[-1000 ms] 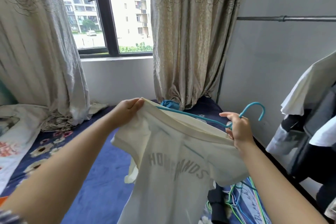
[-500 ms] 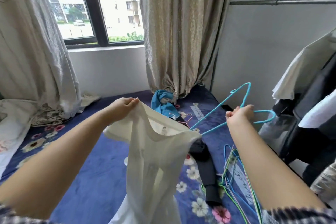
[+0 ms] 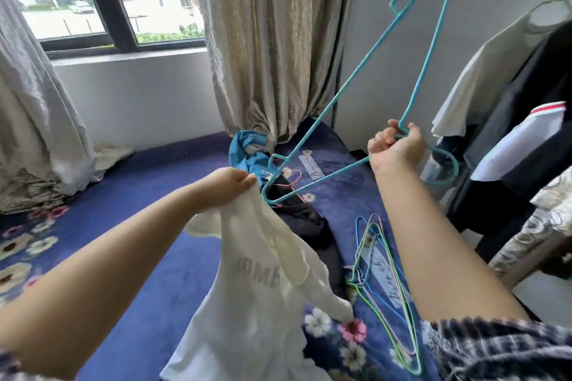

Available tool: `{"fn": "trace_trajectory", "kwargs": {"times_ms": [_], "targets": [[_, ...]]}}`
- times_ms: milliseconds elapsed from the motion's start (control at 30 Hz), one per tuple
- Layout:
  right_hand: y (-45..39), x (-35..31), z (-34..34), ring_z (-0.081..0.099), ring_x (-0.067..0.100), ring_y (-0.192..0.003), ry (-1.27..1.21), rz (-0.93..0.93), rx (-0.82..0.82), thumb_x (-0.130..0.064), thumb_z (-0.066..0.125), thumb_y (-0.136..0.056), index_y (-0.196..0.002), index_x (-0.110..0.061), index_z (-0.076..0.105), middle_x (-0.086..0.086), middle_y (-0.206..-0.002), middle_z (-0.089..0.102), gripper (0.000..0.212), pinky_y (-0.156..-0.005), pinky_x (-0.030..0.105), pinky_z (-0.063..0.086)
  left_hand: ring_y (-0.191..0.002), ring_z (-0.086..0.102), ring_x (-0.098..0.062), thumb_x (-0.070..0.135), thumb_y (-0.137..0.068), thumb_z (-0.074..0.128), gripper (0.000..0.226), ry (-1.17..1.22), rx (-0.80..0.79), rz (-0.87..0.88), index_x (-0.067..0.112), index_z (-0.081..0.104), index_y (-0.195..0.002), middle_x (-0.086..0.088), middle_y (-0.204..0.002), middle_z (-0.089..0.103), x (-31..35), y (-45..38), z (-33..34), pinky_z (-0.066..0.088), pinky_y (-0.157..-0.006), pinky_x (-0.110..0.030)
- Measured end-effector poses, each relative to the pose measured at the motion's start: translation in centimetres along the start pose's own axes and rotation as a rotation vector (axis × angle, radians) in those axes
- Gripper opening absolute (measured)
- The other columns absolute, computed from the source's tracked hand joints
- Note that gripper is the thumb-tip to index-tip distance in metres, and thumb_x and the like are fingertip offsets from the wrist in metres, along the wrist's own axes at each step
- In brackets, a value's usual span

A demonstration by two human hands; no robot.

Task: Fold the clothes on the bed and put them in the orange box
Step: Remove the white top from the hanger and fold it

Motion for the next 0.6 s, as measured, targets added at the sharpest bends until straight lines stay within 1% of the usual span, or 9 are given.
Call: {"fn": "trace_trajectory", "kwargs": {"times_ms": [67, 167, 300, 367, 433, 467, 533, 567, 600], "targets": [[-0.6, -1.3, -0.8, 0.014, 0.007, -0.026, 0.062, -0.068, 0.099, -0.022, 0.029, -0.095, -0.061, -0.013, 0.038, -0.009, -0.030, 0.020, 0.037, -0.036, 0.009, 0.012, -0.082, 0.043, -0.019, 0.033, -0.100, 0.033, 0.034, -0.061, -0.008, 0.020, 0.010, 0.053, -0.084, -0.008, -0.090, 0.051, 0.5, -0.2, 0.0, 0.030, -0.068, -0.025], [-2.8, -2.3, -3.4, 0.016, 0.006, -0.023, 0.358, -0.103, 0.240, -0.022, 0.034, -0.093, -0.060, -0.015, 0.038, -0.010, -0.029, 0.023, 0.033, -0.035, 0.009, 0.014, -0.082, 0.043, -0.019, 0.032, -0.101, 0.033, 0.036, -0.120, 0.002, 0.014, 0.010, 0.053, -0.080, -0.006, -0.085, 0.050, 0.3, -0.7, -0.9, 0.026, -0.066, -0.024], [-5.4, -2.1, -7.8, 0.030, 0.014, -0.038, 0.924, -0.127, 0.288, -0.020, 0.049, -0.086, -0.062, -0.015, 0.042, 0.000, -0.051, 0.034, 0.025, -0.030, 0.016, 0.021, -0.078, 0.042, -0.019, 0.039, -0.099, 0.035, 0.044, -0.227, -0.076, -0.039, 0.015, 0.045, -0.063, -0.002, -0.076, 0.046, -0.5, -1.2, -0.8, 0.029, -0.068, -0.026], [-5.5, -1.6, -9.2, 0.035, 0.017, -0.043, 1.139, -0.101, 0.248, -0.009, 0.054, -0.085, -0.082, -0.005, 0.055, 0.007, -0.063, 0.045, 0.004, -0.023, 0.015, 0.022, -0.078, 0.043, -0.020, 0.046, -0.094, 0.043, 0.043, -0.329, -0.136, -0.045, 0.015, 0.046, -0.064, -0.001, -0.073, 0.047, -0.7, -1.3, -0.2, 0.031, -0.068, -0.027], [-6.0, -1.0, -10.4, 0.041, 0.018, -0.049, 1.297, -0.081, 0.207, -0.004, 0.052, -0.085, -0.114, 0.001, 0.052, 0.011, -0.082, 0.051, 0.029, -0.026, 0.013, 0.030, -0.079, 0.045, -0.018, 0.048, -0.086, 0.057, 0.034, -0.388, -0.181, -0.024, 0.017, 0.050, -0.073, 0.002, -0.077, 0.048, -0.6, -1.1, 0.3, 0.034, -0.064, -0.026], [-6.3, -0.3, -10.6, 0.046, 0.020, -0.055, 1.340, -0.056, 0.137, -0.003, 0.050, -0.086, -0.127, 0.000, 0.043, 0.013, -0.090, 0.051, 0.041, -0.035, 0.012, 0.040, -0.081, 0.046, -0.017, 0.046, -0.082, 0.064, 0.030, -0.400, -0.202, -0.009, 0.018, 0.052, -0.082, 0.003, -0.082, 0.050, -0.5, -0.9, 0.5, 0.035, -0.064, -0.024], [-6.2, 1.9, -11.5, 0.053, 0.030, -0.089, 1.443, 0.082, -0.042, -0.003, 0.043, -0.092, -0.146, -0.010, 0.017, 0.018, -0.119, 0.047, 0.061, -0.077, 0.028, 0.053, -0.086, 0.046, -0.014, 0.037, -0.078, 0.071, 0.034, -0.427, -0.253, 0.020, 0.019, 0.056, -0.102, 0.003, -0.097, 0.053, -0.4, -0.4, 1.0, 0.035, -0.069, -0.022], [-6.0, 3.1, -12.5, 0.048, 0.034, -0.110, 1.517, 0.178, -0.123, -0.004, 0.039, -0.094, -0.149, -0.014, 0.006, 0.018, -0.134, 0.038, 0.065, -0.094, 0.039, 0.045, -0.087, 0.045, -0.013, 0.032, -0.078, 0.071, 0.038, -0.443, -0.275, 0.029, 0.019, 0.055, -0.110, 0.003, -0.100, 0.053, -0.4, -0.1, 1.2, 0.034, -0.071, -0.022], [-5.7, 4.3, -13.7, 0.040, 0.034, -0.124, 1.617, 0.251, -0.184, -0.004, 0.037, -0.095, -0.150, -0.016, 0.000, 0.018, -0.144, 0.030, 0.067, -0.102, 0.044, 0.037, -0.087, 0.044, -0.013, 0.028, -0.080, 0.069, 0.040, -0.451, -0.281, 0.034, 0.018, 0.055, -0.115, 0.003, -0.101, 0.051, -0.5, 0.1, 1.3, 0.033, -0.071, -0.021]]}}
Point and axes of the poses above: each hand's wrist, its own y-axis away from the middle knuckle, its own z-axis out of the palm, x = y × z, the point moved 7 cm from there along -y, towards the middle knuckle
